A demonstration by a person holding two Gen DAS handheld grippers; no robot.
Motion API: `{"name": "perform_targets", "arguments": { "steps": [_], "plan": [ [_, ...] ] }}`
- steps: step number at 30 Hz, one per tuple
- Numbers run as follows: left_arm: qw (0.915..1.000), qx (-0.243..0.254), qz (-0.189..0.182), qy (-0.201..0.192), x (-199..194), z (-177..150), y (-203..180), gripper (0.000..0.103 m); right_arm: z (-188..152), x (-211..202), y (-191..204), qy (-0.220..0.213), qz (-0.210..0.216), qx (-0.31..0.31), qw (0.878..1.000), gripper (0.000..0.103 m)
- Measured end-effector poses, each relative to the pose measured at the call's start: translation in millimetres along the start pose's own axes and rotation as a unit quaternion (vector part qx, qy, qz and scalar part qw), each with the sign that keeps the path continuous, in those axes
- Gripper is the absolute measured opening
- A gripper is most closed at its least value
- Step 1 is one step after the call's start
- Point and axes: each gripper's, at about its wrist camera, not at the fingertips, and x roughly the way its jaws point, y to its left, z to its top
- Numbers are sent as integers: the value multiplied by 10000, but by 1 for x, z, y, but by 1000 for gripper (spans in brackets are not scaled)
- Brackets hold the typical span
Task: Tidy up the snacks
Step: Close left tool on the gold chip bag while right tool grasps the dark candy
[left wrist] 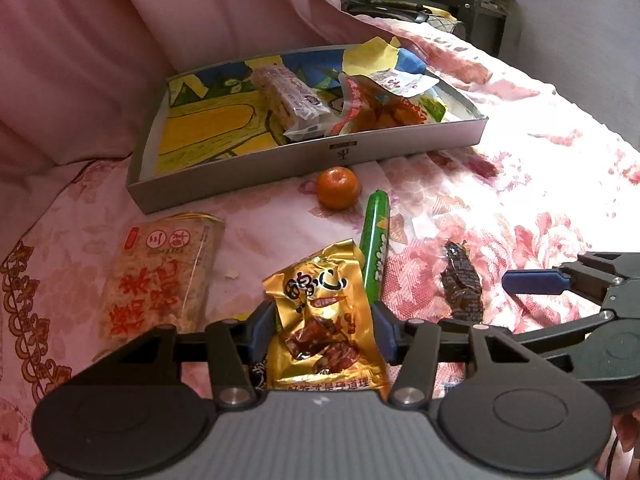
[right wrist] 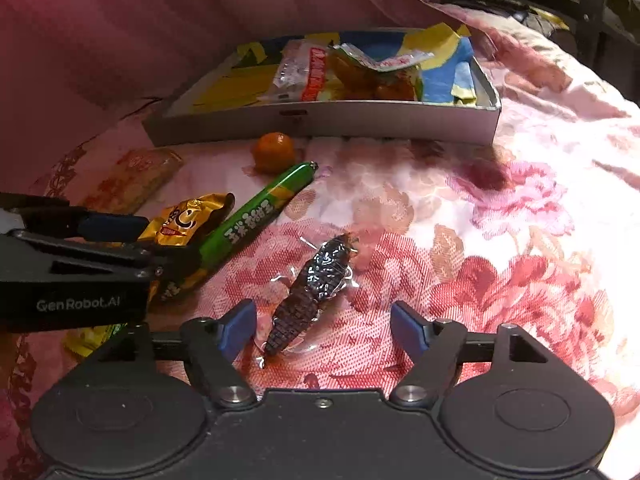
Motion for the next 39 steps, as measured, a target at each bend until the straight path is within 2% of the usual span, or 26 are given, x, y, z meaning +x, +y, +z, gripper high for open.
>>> {"name": "perform_targets", "arguments": {
  "steps": [2, 4, 5, 12, 27, 39],
  "plan": [
    [10000, -15, -19, 0, 0, 0, 0, 54, -1, -1, 1, -5, 89, -8, 10000, 72],
    [10000, -19, -15, 7, -1, 0, 0, 52, -1, -2, 4, -23, 200, -50, 9998, 56],
    [10000, -19, -4, 3, -1, 0, -1, 51, -1, -3, 6, -41, 246, -67, 9997, 52],
    [9997, -241, 28, 14, -7, -2, -1, 45, -1, -7, 9, -131, 119, -144, 9997, 38],
    [9968, -800, -4, 71, -29, -12, 1, 43, -6, -15, 14, -251, 220, -330, 9989, 34],
    [9932, -1137, -59, -250, -46, -10, 8, 43, -8, -23, 24, -474, 103, -735, 9961, 32]
  ]
}}
